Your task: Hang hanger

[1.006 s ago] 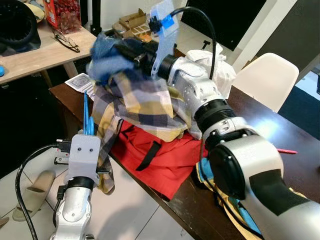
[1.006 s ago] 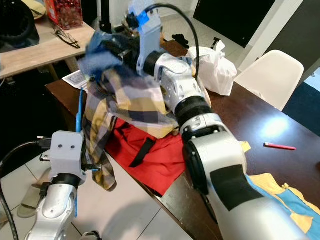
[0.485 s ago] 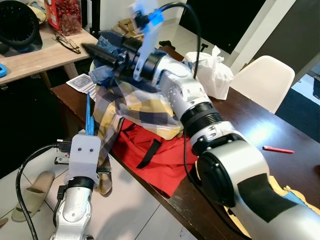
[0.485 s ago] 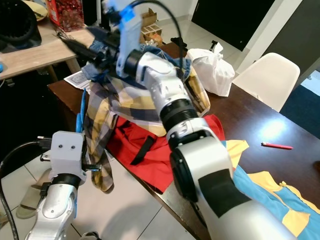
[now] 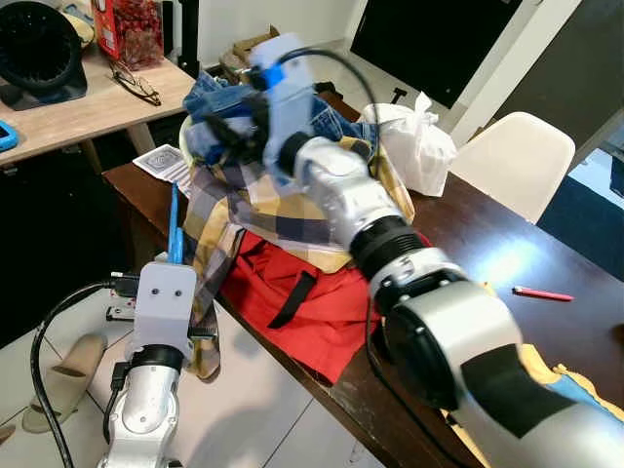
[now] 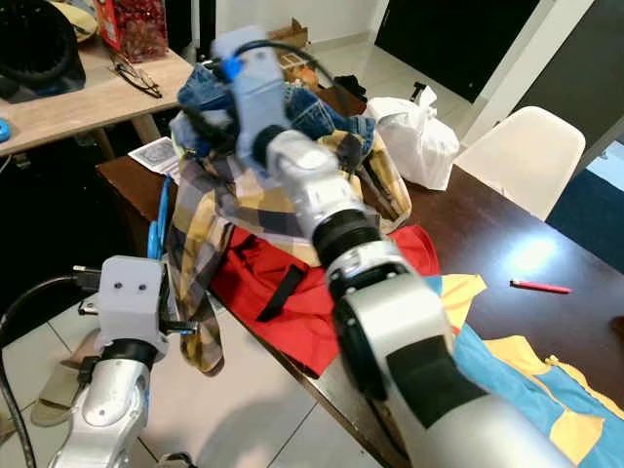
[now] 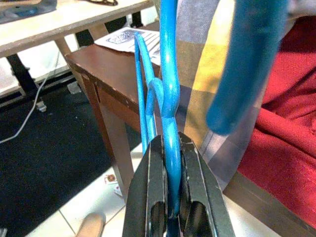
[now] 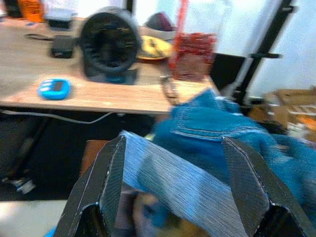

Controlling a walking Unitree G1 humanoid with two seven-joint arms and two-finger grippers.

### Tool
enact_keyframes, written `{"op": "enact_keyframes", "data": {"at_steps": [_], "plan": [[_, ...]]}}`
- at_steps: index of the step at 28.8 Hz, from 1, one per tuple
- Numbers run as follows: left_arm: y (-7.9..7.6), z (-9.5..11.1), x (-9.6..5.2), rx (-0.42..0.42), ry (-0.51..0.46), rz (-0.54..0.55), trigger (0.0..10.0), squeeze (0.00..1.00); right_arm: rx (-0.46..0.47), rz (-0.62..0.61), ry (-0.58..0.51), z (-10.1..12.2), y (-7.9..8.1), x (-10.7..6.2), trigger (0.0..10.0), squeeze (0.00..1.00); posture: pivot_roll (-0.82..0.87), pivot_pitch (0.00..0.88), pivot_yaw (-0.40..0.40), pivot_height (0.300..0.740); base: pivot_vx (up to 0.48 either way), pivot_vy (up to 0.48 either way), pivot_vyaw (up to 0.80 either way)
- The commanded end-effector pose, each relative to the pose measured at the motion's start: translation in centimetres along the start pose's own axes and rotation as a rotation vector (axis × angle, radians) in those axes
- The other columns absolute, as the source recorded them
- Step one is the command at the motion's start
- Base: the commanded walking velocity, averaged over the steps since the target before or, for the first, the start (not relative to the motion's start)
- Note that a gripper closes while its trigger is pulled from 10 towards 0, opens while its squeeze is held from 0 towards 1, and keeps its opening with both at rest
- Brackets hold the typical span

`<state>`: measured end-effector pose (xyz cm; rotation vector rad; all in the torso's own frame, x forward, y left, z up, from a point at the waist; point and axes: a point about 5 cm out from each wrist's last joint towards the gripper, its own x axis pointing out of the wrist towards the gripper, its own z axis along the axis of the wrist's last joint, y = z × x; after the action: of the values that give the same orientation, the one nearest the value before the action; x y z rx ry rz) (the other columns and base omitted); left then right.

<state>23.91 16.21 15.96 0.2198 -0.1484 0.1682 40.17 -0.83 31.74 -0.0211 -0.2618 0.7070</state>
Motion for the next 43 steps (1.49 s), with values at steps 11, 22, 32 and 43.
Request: {"op": "enact_keyframes", "data": {"at_steps": [11,22,32,43], "plan": [[-0.3,-0.6,-0.3,-0.022,0.028,-0.016,10.0,0.00,0.038,-0.078,0.010,-0.4,-2.8,-1.3,10.0,0.00,0.24,0.141,-0.249,0.740,0.000,0.000,0.00],[-0.5,-0.7,-0.2,-0.023,0.030,-0.017,10.0,0.00,0.075,-0.006,0.075,-2.1,-0.4,-0.6,10.0,0.00,0.24,0.141,-0.250,0.740,0.000,0.000,0.00],[-0.7,-0.6,-0.2,-0.025,0.027,-0.019,10.0,0.00,0.081,-0.045,0.084,-2.2,-0.6,-0.6,0.0,0.00,0.24,0.135,-0.251,0.740,0.000,0.000,0.00],[-0.7,-0.5,-0.2,-0.027,0.026,-0.023,10.0,0.00,0.171,-0.069,0.021,-1.0,-0.7,-0.3,0.0,0.00,0.24,0.128,-0.250,0.740,0.000,0.000,0.00]]}}
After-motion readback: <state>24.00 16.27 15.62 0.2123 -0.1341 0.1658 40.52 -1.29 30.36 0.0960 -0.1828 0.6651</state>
